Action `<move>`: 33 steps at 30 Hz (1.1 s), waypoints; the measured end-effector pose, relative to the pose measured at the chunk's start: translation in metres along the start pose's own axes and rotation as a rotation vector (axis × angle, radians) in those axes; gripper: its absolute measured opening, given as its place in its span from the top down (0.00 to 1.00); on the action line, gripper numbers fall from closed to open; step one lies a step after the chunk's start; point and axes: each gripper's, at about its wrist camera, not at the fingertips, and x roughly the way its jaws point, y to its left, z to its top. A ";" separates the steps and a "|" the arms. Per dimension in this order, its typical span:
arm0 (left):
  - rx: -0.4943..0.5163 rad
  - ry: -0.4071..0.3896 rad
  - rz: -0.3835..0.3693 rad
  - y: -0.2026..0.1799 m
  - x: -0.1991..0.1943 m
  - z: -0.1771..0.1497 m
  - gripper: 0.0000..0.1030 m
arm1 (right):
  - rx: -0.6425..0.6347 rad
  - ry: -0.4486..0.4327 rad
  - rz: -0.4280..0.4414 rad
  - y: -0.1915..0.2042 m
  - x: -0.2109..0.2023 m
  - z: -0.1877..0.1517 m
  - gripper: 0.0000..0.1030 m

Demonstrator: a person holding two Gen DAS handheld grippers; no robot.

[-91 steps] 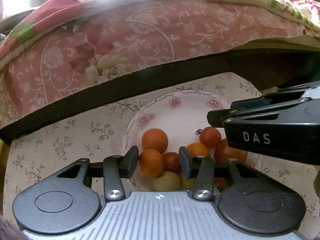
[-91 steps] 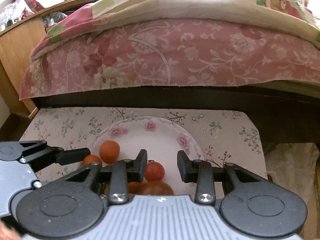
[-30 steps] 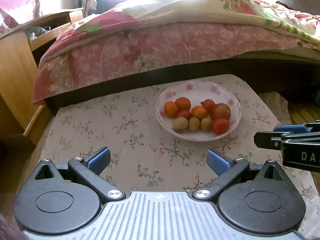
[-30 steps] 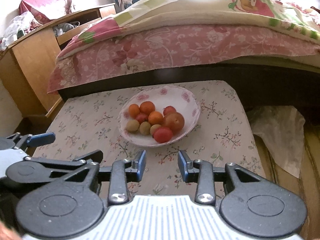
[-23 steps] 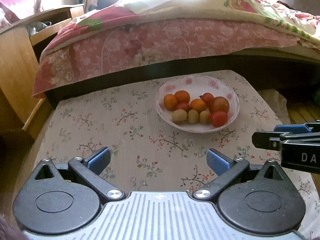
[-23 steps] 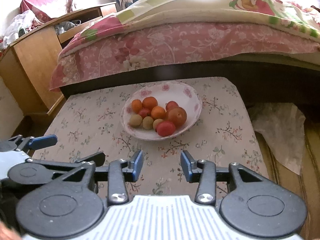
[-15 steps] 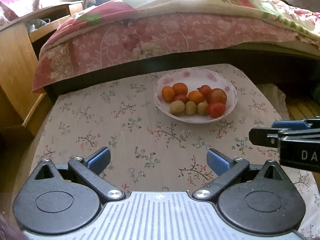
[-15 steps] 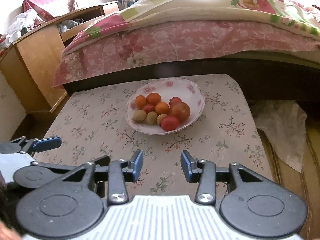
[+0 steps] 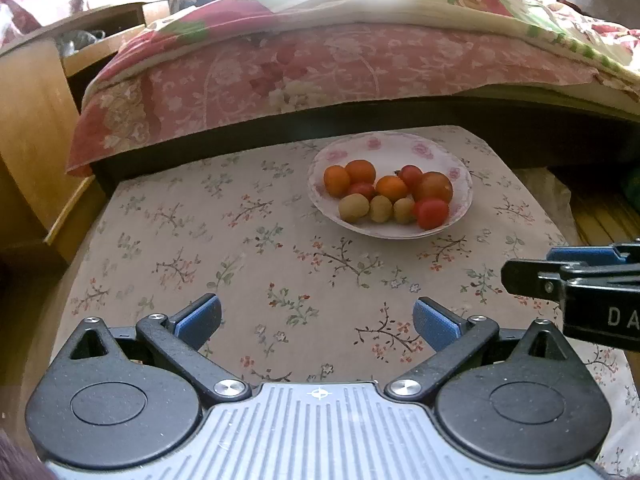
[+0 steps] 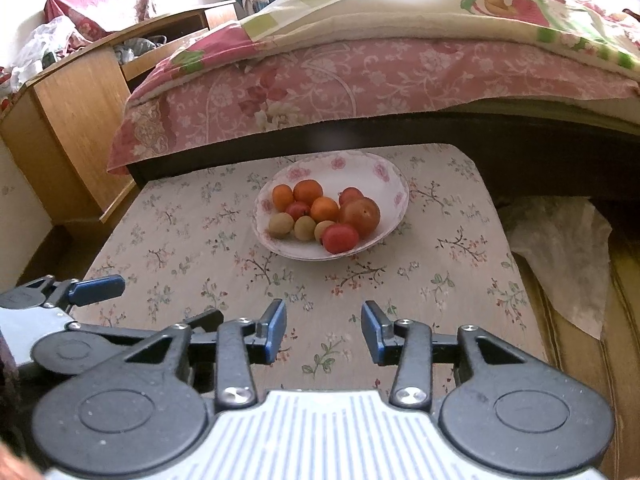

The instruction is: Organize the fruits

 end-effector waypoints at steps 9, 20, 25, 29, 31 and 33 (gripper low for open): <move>-0.025 0.018 0.004 0.006 -0.003 -0.009 0.00 | 0.004 0.026 -0.006 0.002 -0.003 -0.013 0.60; -0.041 0.034 0.005 0.004 -0.013 -0.024 0.00 | 0.005 0.066 -0.034 0.005 -0.009 -0.033 0.59; -0.045 0.032 -0.005 0.001 -0.020 -0.029 0.00 | 0.009 0.078 -0.038 0.006 -0.012 -0.040 0.59; -0.046 0.029 -0.001 0.001 -0.023 -0.033 0.00 | 0.014 0.080 -0.036 0.007 -0.015 -0.044 0.59; -0.047 0.028 0.000 0.001 -0.025 -0.035 0.00 | 0.014 0.081 -0.036 0.008 -0.016 -0.045 0.59; -0.046 0.027 0.001 0.002 -0.026 -0.036 0.00 | 0.013 0.083 -0.036 0.008 -0.017 -0.047 0.59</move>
